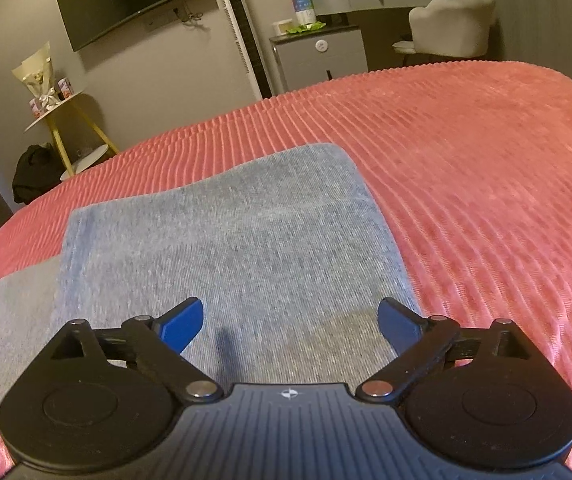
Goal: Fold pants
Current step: 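Grasp the elastic waistband with the left gripper and lift it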
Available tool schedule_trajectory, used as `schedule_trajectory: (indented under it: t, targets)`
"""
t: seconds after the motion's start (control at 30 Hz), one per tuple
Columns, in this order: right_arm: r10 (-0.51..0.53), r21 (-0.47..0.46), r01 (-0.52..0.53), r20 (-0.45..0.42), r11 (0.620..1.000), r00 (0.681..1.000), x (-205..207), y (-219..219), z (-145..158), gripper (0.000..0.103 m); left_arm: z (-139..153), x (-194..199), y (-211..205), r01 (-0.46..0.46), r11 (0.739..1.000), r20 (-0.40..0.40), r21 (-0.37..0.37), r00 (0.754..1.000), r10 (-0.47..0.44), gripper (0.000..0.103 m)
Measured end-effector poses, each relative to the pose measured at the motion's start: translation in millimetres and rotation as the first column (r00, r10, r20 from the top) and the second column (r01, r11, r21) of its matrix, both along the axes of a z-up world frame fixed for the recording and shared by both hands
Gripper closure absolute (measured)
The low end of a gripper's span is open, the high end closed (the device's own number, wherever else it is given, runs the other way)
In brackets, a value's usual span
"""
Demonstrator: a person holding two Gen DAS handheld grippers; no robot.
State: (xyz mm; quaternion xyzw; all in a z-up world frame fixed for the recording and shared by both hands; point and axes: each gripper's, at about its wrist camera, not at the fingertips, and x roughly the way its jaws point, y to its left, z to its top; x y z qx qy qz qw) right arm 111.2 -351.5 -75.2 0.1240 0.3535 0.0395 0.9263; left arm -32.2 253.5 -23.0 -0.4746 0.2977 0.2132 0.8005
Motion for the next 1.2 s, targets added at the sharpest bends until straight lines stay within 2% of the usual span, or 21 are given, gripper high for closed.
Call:
schedule_trajectory:
  t: [0.13,0.27,0.37,0.4,0.47,0.5,0.53,0.63,0.7,0.77,0.8,0.83,0.87,0.9,0.97,1.0,1.07,1.1,1.2]
  targets:
    - [0.0,-0.015,-0.001,-0.005,1.0,1.0,1,3,-1,0.007,-18,4,13,-0.003,0.997,0.036,-0.073,0.999,0.005,0.029]
    - [0.004,-0.031,-0.004,-0.007,0.999,1.0,1,5,-1,0.007,-28,24,19,0.033,0.999,0.032,-0.042,0.999,-0.031,0.025]
    - [0.005,-0.041,-0.005,-0.009,0.999,1.0,2,6,-1,0.006,-32,30,28,0.011,0.998,0.045,-0.068,0.999,-0.008,0.025]
    - [0.007,-0.048,-0.007,-0.011,0.999,1.0,3,7,-1,0.006,-33,33,31,0.003,0.996,0.053,-0.086,0.999,0.002,0.028]
    - [0.01,-0.058,-0.011,-0.011,0.998,1.0,3,9,-2,0.005,-34,38,35,-0.007,0.997,0.025,-0.083,1.0,0.009,0.06]
    - [0.011,-0.06,-0.012,-0.012,0.998,1.0,3,8,-2,0.005,-31,39,35,0.003,0.998,0.017,-0.069,1.0,-0.002,0.072]
    - [0.01,-0.062,-0.011,-0.012,0.998,1.0,4,9,-2,0.005,-28,38,33,0.02,0.999,0.034,-0.047,0.999,-0.018,0.078]
    - [0.007,-0.053,-0.007,-0.008,0.999,1.0,3,7,-2,0.005,-14,32,21,0.091,0.994,0.142,0.063,0.985,-0.099,0.082]
    - [0.004,-0.048,-0.004,-0.007,0.999,1.0,3,7,-2,0.005,-10,31,19,0.099,0.992,0.176,0.071,0.978,-0.111,0.079]
    - [0.004,-0.054,-0.004,-0.006,0.999,1.0,4,7,-2,0.005,-15,36,21,0.075,0.997,0.158,0.037,0.984,-0.08,0.072]
    - [0.004,-0.058,-0.005,-0.006,0.998,1.0,4,8,-3,0.005,-18,41,21,0.064,0.998,0.122,0.03,0.99,-0.067,0.06]
    - [0.005,-0.064,-0.006,-0.007,0.998,1.0,5,8,-3,0.005,-21,48,21,0.05,0.998,0.074,0.025,0.996,-0.052,0.052]
    - [0.005,-0.069,-0.006,-0.008,0.998,1.0,5,9,-3,0.005,-24,53,20,0.041,0.999,0.03,0.019,0.999,-0.041,0.051]
    - [0.005,-0.072,-0.006,-0.008,0.997,1.0,5,9,-3,0.005,-26,61,19,0.038,0.999,-0.027,0.022,0.999,-0.037,0.053]
    - [0.004,-0.069,-0.005,-0.005,0.998,1.0,5,9,-2,0.005,-19,73,14,0.038,0.998,-0.087,0.056,0.996,-0.033,0.066]
    - [0.002,-0.062,-0.002,-0.002,0.998,1.0,4,7,-2,0.005,-11,78,10,0.055,0.995,-0.096,0.081,0.994,-0.047,0.08]
    - [-0.01,-0.042,0.01,0.003,0.999,1.0,2,4,0,0.005,11,83,-5,0.109,0.978,-0.083,0.179,0.992,-0.095,0.084]
    - [-0.016,-0.032,0.016,0.006,0.999,1.0,1,2,0,0.005,26,86,-16,0.153,0.955,-0.078,0.253,0.987,-0.137,0.085]
    - [-0.057,-0.006,0.057,0.031,0.998,0.998,-1,-5,4,0.006,71,94,-56,0.277,0.853,-0.064,0.443,0.958,-0.278,0.086]
